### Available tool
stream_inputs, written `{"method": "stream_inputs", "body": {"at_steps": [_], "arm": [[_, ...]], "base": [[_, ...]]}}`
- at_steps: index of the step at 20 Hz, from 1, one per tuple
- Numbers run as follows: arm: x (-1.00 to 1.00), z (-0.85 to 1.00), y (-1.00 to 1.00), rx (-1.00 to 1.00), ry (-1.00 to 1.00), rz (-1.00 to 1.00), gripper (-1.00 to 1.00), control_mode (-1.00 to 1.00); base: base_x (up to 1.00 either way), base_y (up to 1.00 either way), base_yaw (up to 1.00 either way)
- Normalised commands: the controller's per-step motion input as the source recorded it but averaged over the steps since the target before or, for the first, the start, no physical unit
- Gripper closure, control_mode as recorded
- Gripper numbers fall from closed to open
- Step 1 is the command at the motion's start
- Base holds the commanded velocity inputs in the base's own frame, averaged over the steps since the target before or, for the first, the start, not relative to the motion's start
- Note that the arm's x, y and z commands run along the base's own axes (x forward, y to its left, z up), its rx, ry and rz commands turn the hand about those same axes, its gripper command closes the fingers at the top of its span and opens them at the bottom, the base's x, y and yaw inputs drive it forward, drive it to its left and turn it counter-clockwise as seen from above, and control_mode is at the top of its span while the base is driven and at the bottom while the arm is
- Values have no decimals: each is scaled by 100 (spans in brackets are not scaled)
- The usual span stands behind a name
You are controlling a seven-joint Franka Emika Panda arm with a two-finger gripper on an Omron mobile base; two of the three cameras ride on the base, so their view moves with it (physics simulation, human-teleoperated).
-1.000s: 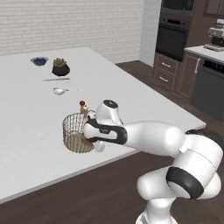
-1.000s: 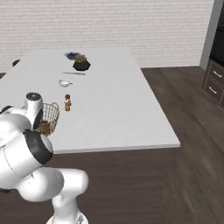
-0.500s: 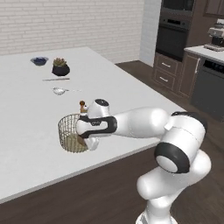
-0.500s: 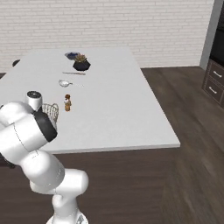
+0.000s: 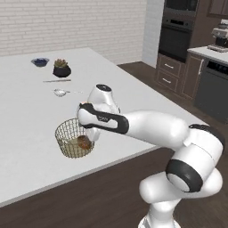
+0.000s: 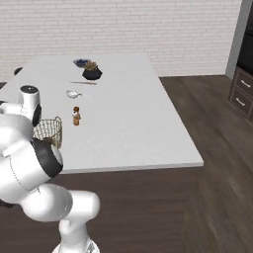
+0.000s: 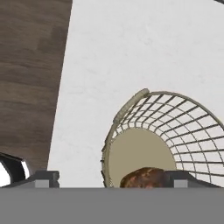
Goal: Open the cabinet, pick up the bread from the cabinet and place it in the basket. Then move the basket to the dining counter.
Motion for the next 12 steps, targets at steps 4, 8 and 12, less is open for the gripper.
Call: {"method": "stream_inputs", "body": {"at_steps": [4, 8, 12], "arm": [[-37, 100, 0, 0, 0, 0, -100, -100], [-57, 100, 0, 0, 0, -8, -100, -100], [-73, 99, -9, 2, 0, -13, -100, -100]], "base": [[0, 0, 0], [0, 0, 0], [0, 0, 0]]}}
